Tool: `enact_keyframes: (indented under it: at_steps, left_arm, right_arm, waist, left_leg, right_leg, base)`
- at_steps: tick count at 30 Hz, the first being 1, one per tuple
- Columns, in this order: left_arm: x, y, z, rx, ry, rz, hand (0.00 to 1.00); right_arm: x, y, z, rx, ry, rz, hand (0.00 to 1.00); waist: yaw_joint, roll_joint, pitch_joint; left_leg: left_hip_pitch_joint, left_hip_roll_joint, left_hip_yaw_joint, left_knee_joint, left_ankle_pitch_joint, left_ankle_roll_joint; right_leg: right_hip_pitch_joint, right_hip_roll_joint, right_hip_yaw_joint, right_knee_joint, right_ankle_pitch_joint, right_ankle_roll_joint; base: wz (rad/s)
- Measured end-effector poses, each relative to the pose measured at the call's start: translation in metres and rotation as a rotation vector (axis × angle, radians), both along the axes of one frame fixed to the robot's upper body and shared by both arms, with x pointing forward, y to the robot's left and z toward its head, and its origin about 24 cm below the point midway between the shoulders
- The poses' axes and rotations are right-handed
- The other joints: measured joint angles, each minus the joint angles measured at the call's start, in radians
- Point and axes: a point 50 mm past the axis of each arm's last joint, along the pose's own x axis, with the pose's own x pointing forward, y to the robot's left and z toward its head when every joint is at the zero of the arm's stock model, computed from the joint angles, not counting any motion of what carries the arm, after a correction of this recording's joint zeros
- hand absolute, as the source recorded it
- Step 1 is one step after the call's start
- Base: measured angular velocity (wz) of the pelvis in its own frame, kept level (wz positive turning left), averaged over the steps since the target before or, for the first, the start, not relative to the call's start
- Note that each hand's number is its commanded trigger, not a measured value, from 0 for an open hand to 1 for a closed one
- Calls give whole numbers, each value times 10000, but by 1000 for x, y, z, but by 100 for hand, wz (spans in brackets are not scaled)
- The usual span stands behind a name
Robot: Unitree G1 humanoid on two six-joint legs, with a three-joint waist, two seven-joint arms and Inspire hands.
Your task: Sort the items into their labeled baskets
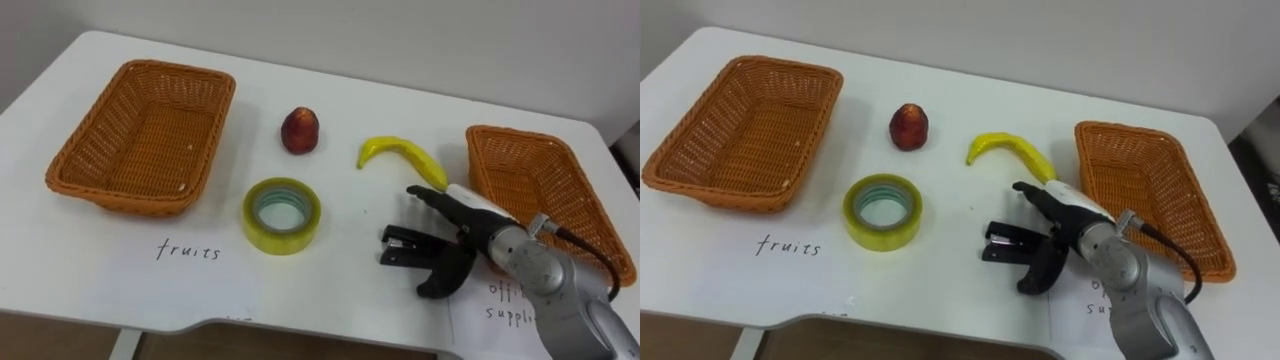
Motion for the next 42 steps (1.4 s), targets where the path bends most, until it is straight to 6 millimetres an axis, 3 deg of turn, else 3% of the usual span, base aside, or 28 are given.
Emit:
enact_keyframes:
  at_steps: [6, 21, 22, 24, 31, 34, 42]
  left_arm:
    - [0, 0, 0, 78, 111, 55, 0]
    - [-4, 3, -1, 205, 488, 268, 0]
    - [-4, 3, 0, 218, 514, 273, 0]
    - [-4, 3, -1, 217, 543, 277, 0]
    - [-5, 4, 0, 235, 584, 253, 0]
    - [-2, 4, 0, 227, 581, 67, 0]
    - [-6, 8, 0, 363, 784, -149, 0]
  right_arm:
    - [0, -2, 0, 24, 214, -135, 0]
    - [2, -1, 0, -185, 727, -439, 0]
    - [2, 0, -1, -204, 769, -416, 18]
    - [2, 2, -1, -237, 826, -337, 100]
    - [2, 10, 1, -831, 578, 27, 100]
    - [3, 11, 3, -1309, 183, -76, 100]
    - [3, 19, 5, -1764, -137, 239, 100]
  waist:
    - [5, 9, -6]
    - [160, 13, -42]
    - [167, -16, -63]
    - [177, -55, -90]
    - [206, -186, -82]
    - [394, -192, -79]
    - [423, -186, -73]
  left_leg:
    - [4, 10, -1, -1, 2, -2]
    - [35, 39, 26, -4, 12, -18]
    - [37, 42, 25, -5, 12, -20]
    - [40, 45, 25, -5, 13, -21]
    - [57, 51, 29, -7, 15, -24]
    - [44, 50, 32, -11, 14, -23]
    - [39, 45, 30, -45, 13, -25]
  right_leg:
    - [4, -12, -236, -1, 5, -7]
    - [12, 7, -249, 2, 17, -20]
    - [12, 11, -250, 2, 17, -21]
    - [15, 15, -250, 2, 17, -21]
    - [25, 5, -248, 5, 19, -24]
    - [12, 1, -241, 0, 19, -25]
    - [12, 25, -233, -17, 19, -25]
  base:
    - [0]
    - [0]
    - [0]
    - [0]
    - [0]
    - [0]
    - [0]
